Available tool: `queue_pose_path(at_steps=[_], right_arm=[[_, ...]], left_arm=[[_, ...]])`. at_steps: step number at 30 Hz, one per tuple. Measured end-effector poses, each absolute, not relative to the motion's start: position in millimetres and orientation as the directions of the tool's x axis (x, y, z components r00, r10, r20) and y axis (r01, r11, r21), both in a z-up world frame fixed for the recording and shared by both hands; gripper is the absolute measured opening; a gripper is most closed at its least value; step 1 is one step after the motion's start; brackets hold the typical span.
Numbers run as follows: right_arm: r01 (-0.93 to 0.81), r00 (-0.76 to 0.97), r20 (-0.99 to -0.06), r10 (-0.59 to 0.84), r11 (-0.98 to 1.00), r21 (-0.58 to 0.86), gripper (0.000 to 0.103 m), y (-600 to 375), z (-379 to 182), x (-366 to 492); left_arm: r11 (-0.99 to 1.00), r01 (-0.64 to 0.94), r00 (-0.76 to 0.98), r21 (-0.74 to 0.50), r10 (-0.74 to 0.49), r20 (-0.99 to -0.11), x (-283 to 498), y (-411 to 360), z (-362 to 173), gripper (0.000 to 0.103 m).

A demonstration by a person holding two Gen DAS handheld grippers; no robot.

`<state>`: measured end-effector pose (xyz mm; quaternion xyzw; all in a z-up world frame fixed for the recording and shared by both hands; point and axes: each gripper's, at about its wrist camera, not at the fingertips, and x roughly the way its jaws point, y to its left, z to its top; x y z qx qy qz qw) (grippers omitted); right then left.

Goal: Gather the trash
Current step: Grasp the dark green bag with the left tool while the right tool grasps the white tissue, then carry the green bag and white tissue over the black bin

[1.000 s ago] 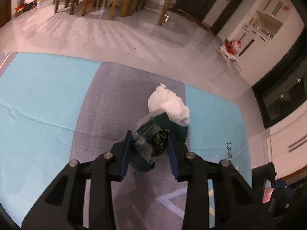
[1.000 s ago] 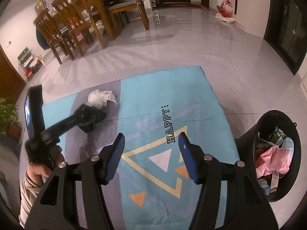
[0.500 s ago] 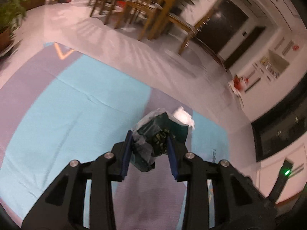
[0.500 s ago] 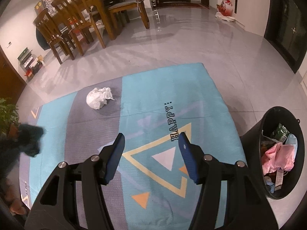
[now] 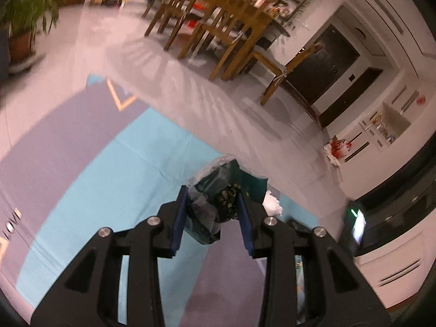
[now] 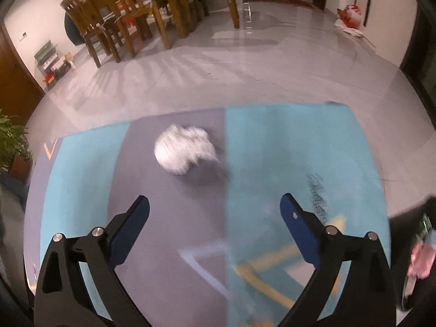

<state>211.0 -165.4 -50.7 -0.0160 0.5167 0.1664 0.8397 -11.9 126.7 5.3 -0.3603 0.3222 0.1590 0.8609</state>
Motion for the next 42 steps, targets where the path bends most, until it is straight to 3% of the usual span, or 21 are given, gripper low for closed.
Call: queue_pose_path(at_steps=[7,12,16,17,20,34,38,42], right_arm=[[-0.247,0.365,-0.918,0.154,0.967,0.063,0.095,-112,-76,260],[-0.262,0.339,-0.936,0.092,0.965,-0.001,0.084,-95,-101,273],[-0.24,0.319,-0.943,0.099,0.971,0.021,0.057,-103,-117,273],[-0.232,0.328,-0.939,0.108,0.972,0.031,0.044,-105,-116,272],[-0.247,0.328,-0.939,0.101,0.969,0.018,0.032,-108,-113,265],[-0.246,0.317,-0.917,0.241,0.955,0.166,0.031,-196,-75,170],[-0.205,0.285,-0.901,0.326,0.939,0.275,0.031,-230,-61,145],[-0.188,0.364,-0.874,0.323,0.944,0.271,0.031,-257,-38,124]], left_arm=[[0.719,-0.49,0.741,-0.493,0.046,-0.67,-8,125,6,0.037],[0.707,-0.484,0.739,-0.517,0.013,-0.674,-7,126,3,0.037],[0.71,-0.474,0.746,-0.521,0.009,-0.666,-8,125,5,0.038],[0.711,-0.471,0.747,-0.521,0.008,-0.665,-8,124,5,0.038],[0.716,-0.466,0.744,-0.519,0.0,-0.668,-6,120,4,0.038],[0.804,-0.412,0.716,-0.429,-0.006,-0.698,14,71,1,0.038],[0.829,-0.383,0.703,-0.408,-0.024,-0.71,20,53,-3,0.038],[0.847,-0.347,0.695,-0.402,-0.055,-0.717,27,33,-7,0.038]])
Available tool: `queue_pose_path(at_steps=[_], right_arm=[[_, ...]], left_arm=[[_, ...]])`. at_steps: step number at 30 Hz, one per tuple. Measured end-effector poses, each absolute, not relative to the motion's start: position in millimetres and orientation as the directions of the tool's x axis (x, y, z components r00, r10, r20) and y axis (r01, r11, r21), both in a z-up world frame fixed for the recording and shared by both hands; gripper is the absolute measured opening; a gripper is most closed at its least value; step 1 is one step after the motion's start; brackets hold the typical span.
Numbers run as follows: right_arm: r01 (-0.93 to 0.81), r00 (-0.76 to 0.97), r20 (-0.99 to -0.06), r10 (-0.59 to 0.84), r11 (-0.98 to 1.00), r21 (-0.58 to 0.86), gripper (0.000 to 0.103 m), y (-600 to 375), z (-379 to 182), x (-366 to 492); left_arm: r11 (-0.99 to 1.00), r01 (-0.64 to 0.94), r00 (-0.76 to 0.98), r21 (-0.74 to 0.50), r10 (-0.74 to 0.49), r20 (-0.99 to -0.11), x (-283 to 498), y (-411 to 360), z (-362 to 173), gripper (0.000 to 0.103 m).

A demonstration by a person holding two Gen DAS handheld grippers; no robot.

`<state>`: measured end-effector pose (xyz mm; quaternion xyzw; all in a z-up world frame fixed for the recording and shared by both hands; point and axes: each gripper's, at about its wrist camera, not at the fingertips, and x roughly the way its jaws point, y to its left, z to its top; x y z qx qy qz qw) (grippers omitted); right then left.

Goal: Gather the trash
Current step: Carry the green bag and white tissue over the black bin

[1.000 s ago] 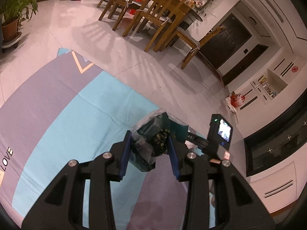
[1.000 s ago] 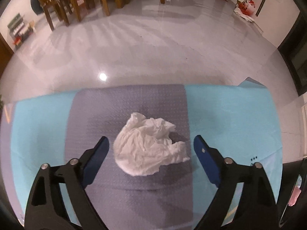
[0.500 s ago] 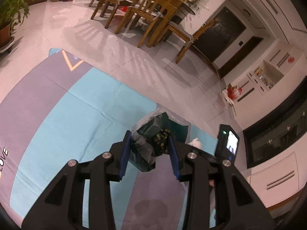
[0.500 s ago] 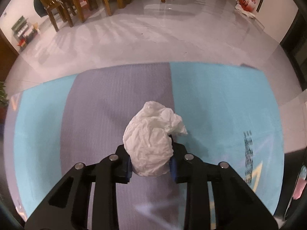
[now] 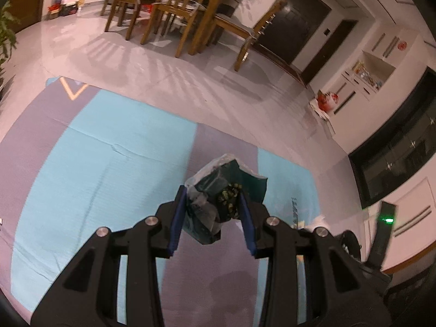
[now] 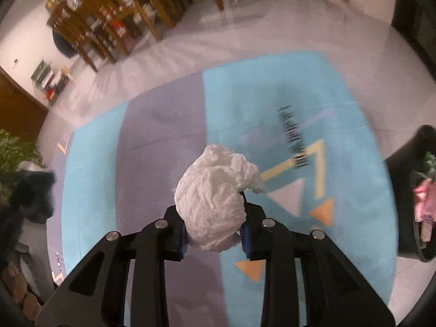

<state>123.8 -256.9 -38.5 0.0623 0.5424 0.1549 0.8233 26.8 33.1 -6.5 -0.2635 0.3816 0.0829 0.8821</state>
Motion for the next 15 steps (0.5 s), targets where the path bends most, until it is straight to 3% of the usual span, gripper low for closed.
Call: queue_pose_path(at_steps=[6,15], right_arm=[[-0.168,0.5,-0.813,0.298,0.954,0.247,0.031,-278,-16,108],[-0.175,0.482,-0.821,0.306,0.952,0.252,0.031,-279,-21,114]], left_arm=[[0.901,-0.274,0.682,-0.336,-0.064,-0.729,34,-4,-10,0.038],[0.916,-0.252,0.658,-0.313,-0.076,-0.75,41,-25,-21,0.038]])
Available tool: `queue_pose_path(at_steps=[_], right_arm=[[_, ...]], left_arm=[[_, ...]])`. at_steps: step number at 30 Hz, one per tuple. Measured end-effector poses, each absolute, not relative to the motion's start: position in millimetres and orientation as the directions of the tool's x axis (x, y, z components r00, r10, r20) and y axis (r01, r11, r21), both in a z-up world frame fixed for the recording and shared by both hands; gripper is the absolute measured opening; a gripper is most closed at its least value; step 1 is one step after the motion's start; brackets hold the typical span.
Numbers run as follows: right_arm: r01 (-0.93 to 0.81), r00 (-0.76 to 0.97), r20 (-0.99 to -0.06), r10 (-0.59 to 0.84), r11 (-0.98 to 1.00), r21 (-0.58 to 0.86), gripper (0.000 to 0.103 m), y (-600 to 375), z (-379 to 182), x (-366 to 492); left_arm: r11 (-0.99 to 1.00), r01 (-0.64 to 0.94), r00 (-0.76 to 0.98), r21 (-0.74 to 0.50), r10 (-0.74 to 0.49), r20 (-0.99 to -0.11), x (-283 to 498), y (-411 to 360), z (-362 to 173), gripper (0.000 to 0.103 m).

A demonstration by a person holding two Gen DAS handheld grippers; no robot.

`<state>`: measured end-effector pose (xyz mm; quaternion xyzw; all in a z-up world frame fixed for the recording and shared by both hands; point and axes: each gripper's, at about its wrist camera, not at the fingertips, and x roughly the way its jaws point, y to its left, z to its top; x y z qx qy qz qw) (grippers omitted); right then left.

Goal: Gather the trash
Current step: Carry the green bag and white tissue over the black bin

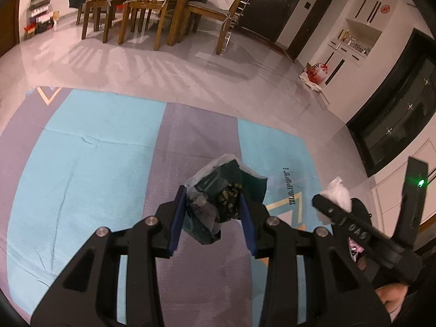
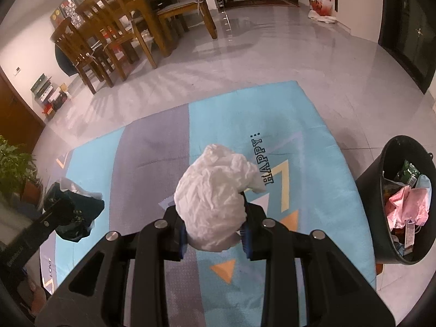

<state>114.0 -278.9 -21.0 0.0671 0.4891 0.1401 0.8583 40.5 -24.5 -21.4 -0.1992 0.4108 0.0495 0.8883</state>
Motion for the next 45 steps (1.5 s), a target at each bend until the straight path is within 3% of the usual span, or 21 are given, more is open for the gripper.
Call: queue_pose_path(at_steps=[9,13,20,25,33,45], right_arm=[[-0.116,0.619,-0.755,0.218,0.976,0.186,0.031,-322,23,108],[-0.094,0.65,-0.73,0.21,0.976,0.198,0.031,-346,38,111],[-0.03,0.687,-0.703,0.182,0.974,0.224,0.031,-388,50,113],[0.084,0.702,-0.708,0.084,0.976,0.2,0.031,-435,54,113],[0.216,0.706,-0.708,0.015,0.947,0.236,0.032,-507,50,103],[0.406,0.644,-0.763,-0.047,0.867,0.289,0.032,-591,26,93]], left_arm=[[0.951,-0.155,0.708,-0.269,-0.083,-0.701,32,-61,-10,0.038],[0.929,-0.172,0.704,-0.327,-0.117,-0.701,39,-70,-3,0.038],[0.949,-0.118,0.701,-0.291,-0.128,-0.702,60,-129,12,0.038],[0.988,-0.035,0.716,-0.152,-0.082,-0.693,75,-193,24,0.038],[0.986,0.105,0.691,-0.131,-0.167,-0.703,93,-287,19,0.038],[0.942,0.228,0.525,-0.248,-0.334,-0.783,130,-370,-24,0.038]])
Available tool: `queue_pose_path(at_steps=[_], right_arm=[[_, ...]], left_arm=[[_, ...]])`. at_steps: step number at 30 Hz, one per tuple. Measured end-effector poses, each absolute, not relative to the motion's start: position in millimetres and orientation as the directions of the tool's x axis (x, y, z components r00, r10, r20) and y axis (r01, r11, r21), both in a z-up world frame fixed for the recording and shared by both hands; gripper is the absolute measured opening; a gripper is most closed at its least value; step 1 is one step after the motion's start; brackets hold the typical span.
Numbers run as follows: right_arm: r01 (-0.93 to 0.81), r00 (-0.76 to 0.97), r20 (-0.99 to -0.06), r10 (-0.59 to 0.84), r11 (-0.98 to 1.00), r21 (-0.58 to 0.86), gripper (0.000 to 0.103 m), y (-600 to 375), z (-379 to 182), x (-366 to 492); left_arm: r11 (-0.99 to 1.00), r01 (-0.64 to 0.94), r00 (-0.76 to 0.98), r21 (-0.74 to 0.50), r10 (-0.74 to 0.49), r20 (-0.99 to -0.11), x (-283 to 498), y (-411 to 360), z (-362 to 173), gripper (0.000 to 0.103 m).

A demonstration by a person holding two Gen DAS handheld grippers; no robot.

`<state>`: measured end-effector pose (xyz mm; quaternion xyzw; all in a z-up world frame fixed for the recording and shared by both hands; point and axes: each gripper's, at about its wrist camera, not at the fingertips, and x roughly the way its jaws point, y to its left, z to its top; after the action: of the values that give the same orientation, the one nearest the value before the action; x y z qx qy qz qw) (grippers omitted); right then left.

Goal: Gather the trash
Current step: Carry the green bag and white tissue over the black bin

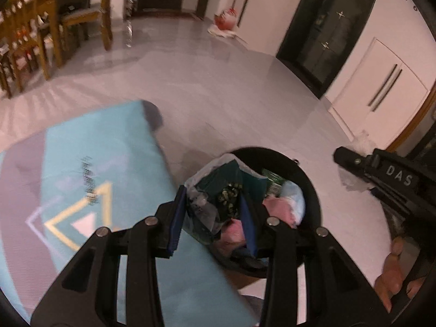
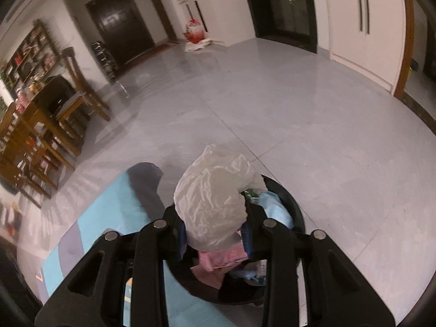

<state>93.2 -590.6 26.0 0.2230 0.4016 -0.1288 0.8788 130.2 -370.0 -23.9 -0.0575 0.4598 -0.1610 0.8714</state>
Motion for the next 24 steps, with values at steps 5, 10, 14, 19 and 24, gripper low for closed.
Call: queue_pose_path(at_steps=[5,10,14,19,24], right_arm=[[0.444,0.582,-0.813,-0.003,0.839,0.315,0.032,-604,-1,102],[0.485,0.508,-0.861,-0.024,0.834,0.263,0.032,-612,-19,117],[0.486,0.492,-0.87,0.013,0.826,0.287,0.032,-616,-26,121],[0.506,0.474,-0.88,0.018,0.813,0.289,0.032,-624,-32,125],[0.522,0.468,-0.884,0.006,0.805,0.282,0.033,-624,-33,125]], left_arm=[[0.916,0.25,0.462,-0.313,-0.397,-0.793,137,-390,-41,0.038],[0.911,0.272,0.416,-0.311,-0.403,-0.815,144,-410,-57,0.039],[0.909,0.272,0.389,-0.315,-0.403,-0.829,151,-417,-67,0.038],[0.903,0.271,0.357,-0.333,-0.416,-0.837,159,-428,-80,0.039],[0.888,0.258,0.321,-0.382,-0.451,-0.833,167,-430,-88,0.039]])
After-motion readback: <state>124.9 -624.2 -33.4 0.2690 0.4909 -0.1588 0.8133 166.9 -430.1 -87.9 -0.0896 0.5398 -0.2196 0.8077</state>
